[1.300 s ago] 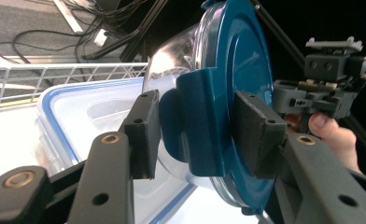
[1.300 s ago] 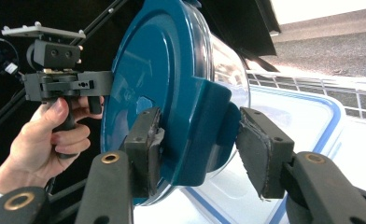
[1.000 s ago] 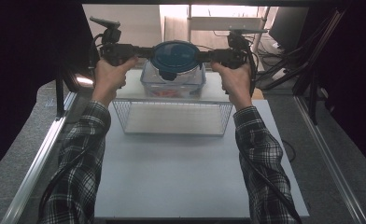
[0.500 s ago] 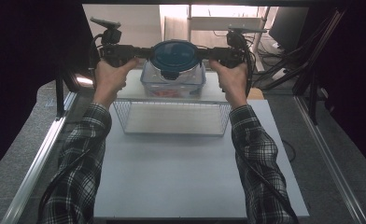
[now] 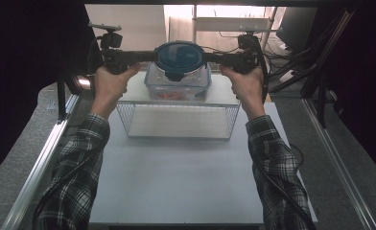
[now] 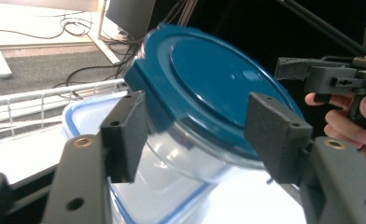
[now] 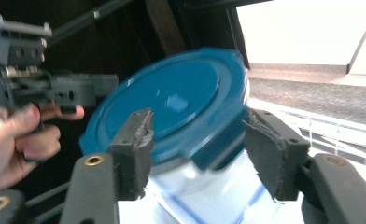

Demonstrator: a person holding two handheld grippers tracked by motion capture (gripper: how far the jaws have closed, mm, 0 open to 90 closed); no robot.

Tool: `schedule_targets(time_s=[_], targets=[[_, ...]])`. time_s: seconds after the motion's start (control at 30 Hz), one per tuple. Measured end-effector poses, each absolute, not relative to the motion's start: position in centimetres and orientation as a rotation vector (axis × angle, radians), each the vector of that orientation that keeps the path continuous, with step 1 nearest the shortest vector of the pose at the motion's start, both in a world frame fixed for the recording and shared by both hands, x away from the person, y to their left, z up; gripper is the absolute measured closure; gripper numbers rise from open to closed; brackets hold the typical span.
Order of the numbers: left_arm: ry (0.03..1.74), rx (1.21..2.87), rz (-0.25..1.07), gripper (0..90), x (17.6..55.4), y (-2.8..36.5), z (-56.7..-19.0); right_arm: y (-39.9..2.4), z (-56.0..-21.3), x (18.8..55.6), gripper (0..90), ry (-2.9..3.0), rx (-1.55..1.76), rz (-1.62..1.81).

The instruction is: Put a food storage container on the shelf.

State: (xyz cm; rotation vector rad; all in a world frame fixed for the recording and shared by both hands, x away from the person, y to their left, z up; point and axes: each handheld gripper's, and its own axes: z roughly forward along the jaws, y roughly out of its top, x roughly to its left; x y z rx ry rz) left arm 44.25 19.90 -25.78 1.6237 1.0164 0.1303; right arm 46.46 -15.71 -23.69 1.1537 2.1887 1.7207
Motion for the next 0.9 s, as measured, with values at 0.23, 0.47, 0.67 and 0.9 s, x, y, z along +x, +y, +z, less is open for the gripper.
schedule_targets(time_s=[0.23, 0.47, 0.67, 0.9], targets=[[0.981, 1.636, 0.2, 23.3, 42.2, 20.1, -26.8, -16.5, -25.0, 44.3, 32.8, 2.246, 1.069, 1.657], [0.949, 1.704, 0.244, 14.5, 40.3, 19.7, -28.5, -16.8, -27.4, 43.1, 24.5, 2.284, 1.019, 1.609], [0.923, 1.73, 0.24, 11.5, 39.0, 19.4, -30.0, -16.9, -28.9, 42.0, 19.7, 2.291, 0.988, 1.593], [0.902, 1.77, 0.24, 9.8, 37.4, 19.1, -31.8, -17.0, -30.1, 40.2, 16.3, 2.3, 0.935, 1.574]])
